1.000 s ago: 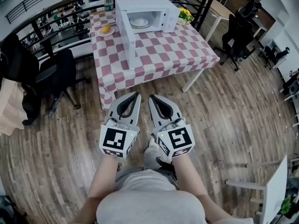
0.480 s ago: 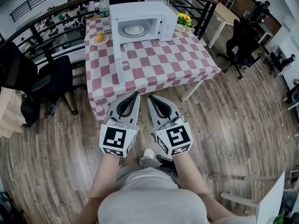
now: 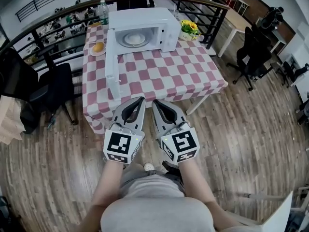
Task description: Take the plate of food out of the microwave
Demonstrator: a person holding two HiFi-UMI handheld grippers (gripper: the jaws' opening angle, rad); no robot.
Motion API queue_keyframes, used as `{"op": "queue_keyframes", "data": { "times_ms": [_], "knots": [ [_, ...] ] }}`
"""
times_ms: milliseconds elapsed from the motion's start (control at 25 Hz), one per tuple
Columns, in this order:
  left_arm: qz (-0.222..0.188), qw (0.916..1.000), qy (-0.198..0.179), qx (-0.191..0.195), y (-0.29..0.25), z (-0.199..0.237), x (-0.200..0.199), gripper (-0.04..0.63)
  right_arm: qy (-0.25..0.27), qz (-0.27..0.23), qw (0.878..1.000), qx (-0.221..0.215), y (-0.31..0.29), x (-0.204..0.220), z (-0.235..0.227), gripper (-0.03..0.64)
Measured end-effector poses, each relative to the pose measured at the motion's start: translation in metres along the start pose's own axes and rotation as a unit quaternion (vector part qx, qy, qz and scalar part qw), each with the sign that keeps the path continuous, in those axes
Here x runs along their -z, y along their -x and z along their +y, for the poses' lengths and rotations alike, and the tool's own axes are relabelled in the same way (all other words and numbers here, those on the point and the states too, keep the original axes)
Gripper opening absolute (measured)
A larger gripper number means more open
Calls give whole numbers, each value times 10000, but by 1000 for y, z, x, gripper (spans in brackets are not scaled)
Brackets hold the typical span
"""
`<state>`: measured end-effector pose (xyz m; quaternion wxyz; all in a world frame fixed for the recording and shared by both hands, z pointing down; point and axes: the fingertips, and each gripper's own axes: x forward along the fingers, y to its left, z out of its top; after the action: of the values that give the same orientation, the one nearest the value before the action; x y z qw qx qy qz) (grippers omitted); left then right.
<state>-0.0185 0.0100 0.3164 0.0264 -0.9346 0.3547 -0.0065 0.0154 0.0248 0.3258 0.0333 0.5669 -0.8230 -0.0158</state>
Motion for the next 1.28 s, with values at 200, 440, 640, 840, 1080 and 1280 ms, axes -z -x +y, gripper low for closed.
{"op": "queue_keyframes", "data": {
  "times_ms": [200,440,640,840,1080,1280],
  "knots": [
    [-28,9999,-18,-165,-22,5,3,-2,-41,18,10000,32,-7,6,-21,26],
    [-5,9995,-18,-321,-48,15,8,-2,-96,43,9999,6,-19,16,-43,26],
    [-139,9987,17,-485,-79,33,7,-2,-185,-61,9998,1,-36,17,-69,26],
    [-202,9984,126,-516,-122,42,8,-2,-308,-175,9993,-88,-56,17,-103,26],
    [-211,9969,322,-680,-173,63,11,-2,-259,-110,9994,-195,-92,20,-141,26],
    [-113,9963,400,-747,-211,80,16,-2,-300,-54,9992,-270,-123,26,-170,26]
  ]
}}
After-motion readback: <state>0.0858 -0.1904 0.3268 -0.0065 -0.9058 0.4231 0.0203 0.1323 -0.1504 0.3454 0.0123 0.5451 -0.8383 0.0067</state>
